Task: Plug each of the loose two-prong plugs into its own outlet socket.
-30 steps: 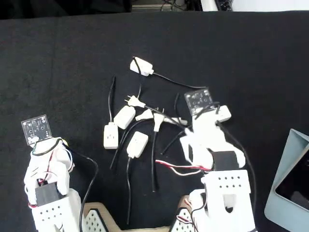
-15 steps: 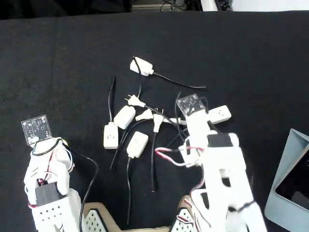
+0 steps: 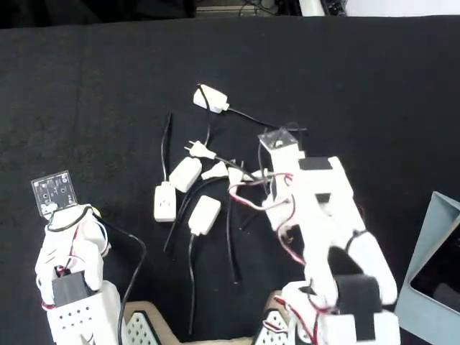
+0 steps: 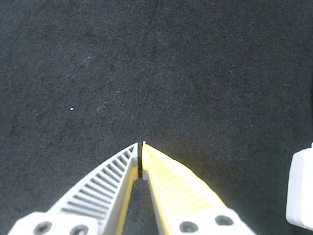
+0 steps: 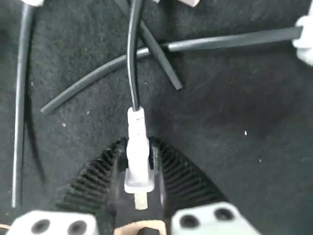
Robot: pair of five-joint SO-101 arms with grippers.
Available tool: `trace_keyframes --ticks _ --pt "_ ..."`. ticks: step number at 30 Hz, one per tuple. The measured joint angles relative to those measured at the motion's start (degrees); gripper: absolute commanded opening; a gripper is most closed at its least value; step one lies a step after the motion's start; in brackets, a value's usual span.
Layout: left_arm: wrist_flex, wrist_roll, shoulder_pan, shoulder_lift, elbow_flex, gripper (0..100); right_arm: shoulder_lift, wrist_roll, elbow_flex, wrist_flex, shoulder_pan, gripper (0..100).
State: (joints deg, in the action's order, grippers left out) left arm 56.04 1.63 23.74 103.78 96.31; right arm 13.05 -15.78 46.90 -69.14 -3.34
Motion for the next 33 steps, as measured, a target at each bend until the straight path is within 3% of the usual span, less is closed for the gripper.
trace_keyframes --ticks 9,33 --pt "0.0 0.0 0.0 0.0 0.0 3 -6.9 0.3 -7.9 -5.6 0.2 5.3" --pt "0.0 0.0 0.0 0.0 0.0 3 -13.8 0.4 -11.0 -10.4 -0.2 5.3"
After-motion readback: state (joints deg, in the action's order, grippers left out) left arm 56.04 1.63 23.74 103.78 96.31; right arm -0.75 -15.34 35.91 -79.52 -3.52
